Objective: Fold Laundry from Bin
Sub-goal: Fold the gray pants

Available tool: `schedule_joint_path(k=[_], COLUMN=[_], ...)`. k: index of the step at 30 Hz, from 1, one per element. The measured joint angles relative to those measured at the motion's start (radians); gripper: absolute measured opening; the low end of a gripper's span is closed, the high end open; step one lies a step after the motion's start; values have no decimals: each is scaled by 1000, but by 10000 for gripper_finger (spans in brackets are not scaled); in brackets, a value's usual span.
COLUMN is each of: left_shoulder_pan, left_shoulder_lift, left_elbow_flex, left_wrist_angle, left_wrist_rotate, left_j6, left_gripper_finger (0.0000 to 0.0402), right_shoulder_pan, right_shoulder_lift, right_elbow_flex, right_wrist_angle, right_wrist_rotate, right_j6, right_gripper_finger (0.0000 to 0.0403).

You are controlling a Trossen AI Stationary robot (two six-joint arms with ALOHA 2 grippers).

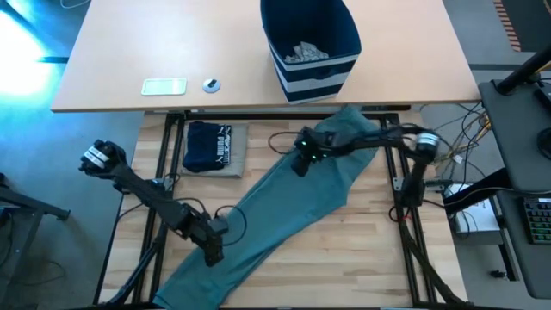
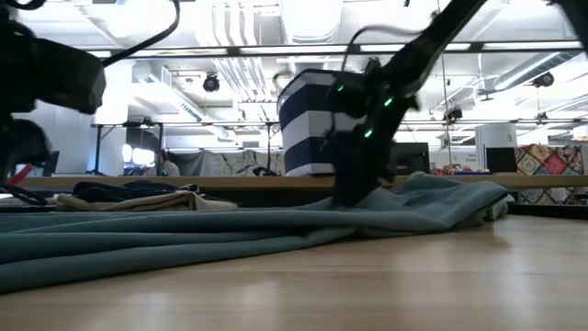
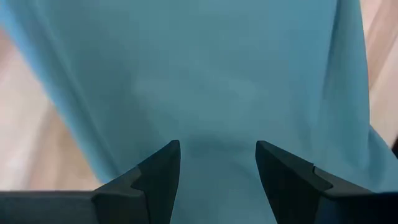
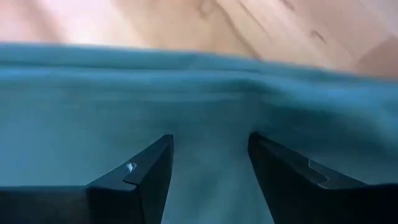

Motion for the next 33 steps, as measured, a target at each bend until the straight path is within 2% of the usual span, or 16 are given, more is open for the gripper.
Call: schedule_joint_path(k=[5,8,12,16,19,23,28,33], left_shoulder_pan=[-39,-63,-89,-88,-71,-35,-24,-41], left_shoulder_lift=[28,32,28,17,16,47,177,287], left_elbow_flex=[0,2,10,43,80,107,100,122], left_wrist_angle=[67,89,87,54,12,26,93,200], left_wrist_rotate=[23,28,29,28,-9,-49,-38,83], left_j6=[-64,-108,-144,-128,-88,-37,-36,-68], left_gripper_finger=[194,194,194,194,194,194,194,194], right_shoulder_pan=[-70,-107,-114,-80,-44,-22,-66,-95], right_shoulder_lift=[182,231,221,158,104,43,-69,-144], right_elbow_flex=[206,317,394,396,384,331,130,-116], right_wrist_angle=[8,-34,-154,-315,-468,-626,-553,-367], right_wrist_rotate=[17,24,20,-23,-26,-31,-27,-31], right_j6=[-1,45,-7,-87,-145,-145,-37,-11], right_gripper_finger=[205,201,194,192,192,192,189,185])
